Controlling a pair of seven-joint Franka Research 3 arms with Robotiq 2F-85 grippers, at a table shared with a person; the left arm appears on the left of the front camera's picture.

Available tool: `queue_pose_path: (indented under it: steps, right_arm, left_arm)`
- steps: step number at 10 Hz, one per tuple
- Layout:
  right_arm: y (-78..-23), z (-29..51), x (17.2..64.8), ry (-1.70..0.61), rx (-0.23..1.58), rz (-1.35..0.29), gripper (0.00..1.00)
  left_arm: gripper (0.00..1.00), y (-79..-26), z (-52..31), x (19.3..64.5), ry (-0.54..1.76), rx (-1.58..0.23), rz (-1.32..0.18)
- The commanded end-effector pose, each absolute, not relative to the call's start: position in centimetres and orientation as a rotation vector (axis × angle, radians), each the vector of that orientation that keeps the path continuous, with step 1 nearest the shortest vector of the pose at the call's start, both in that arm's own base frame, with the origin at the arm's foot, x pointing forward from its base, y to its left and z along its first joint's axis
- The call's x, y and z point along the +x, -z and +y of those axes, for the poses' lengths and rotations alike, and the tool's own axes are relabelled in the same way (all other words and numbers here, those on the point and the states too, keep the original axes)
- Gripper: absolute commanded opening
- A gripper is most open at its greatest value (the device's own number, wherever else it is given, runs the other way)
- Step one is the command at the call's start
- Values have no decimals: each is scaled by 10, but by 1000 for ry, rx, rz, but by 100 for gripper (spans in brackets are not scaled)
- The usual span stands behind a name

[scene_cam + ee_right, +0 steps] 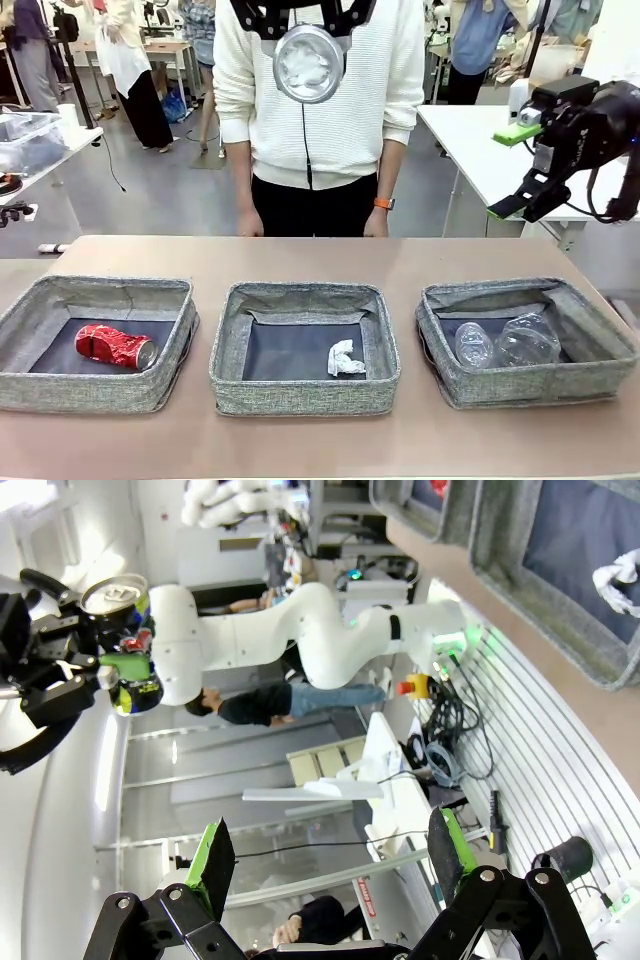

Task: Sort the waste into the appropriate baskets.
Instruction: Pick up the waste item pointed out by the person, then place the picked waste into the Fabric basket indicated by the person.

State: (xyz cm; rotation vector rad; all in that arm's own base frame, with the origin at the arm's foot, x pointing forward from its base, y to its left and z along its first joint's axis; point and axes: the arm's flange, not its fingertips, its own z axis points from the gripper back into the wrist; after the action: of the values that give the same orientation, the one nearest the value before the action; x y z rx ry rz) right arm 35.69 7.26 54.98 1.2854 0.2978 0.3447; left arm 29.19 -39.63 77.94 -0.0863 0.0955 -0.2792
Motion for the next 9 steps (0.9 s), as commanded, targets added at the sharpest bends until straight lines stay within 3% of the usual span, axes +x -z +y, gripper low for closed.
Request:
queue_pose_path:
  steps: [1,9]
  right_arm:
    - [-550,75,357,-340,1305,273,100]
    - [-550,75,357,-340,1305,273,100]
  left_arm:
    - [40,-780,-393,288,262,-99,99]
    - [40,-780,-393,288,262,-99,99]
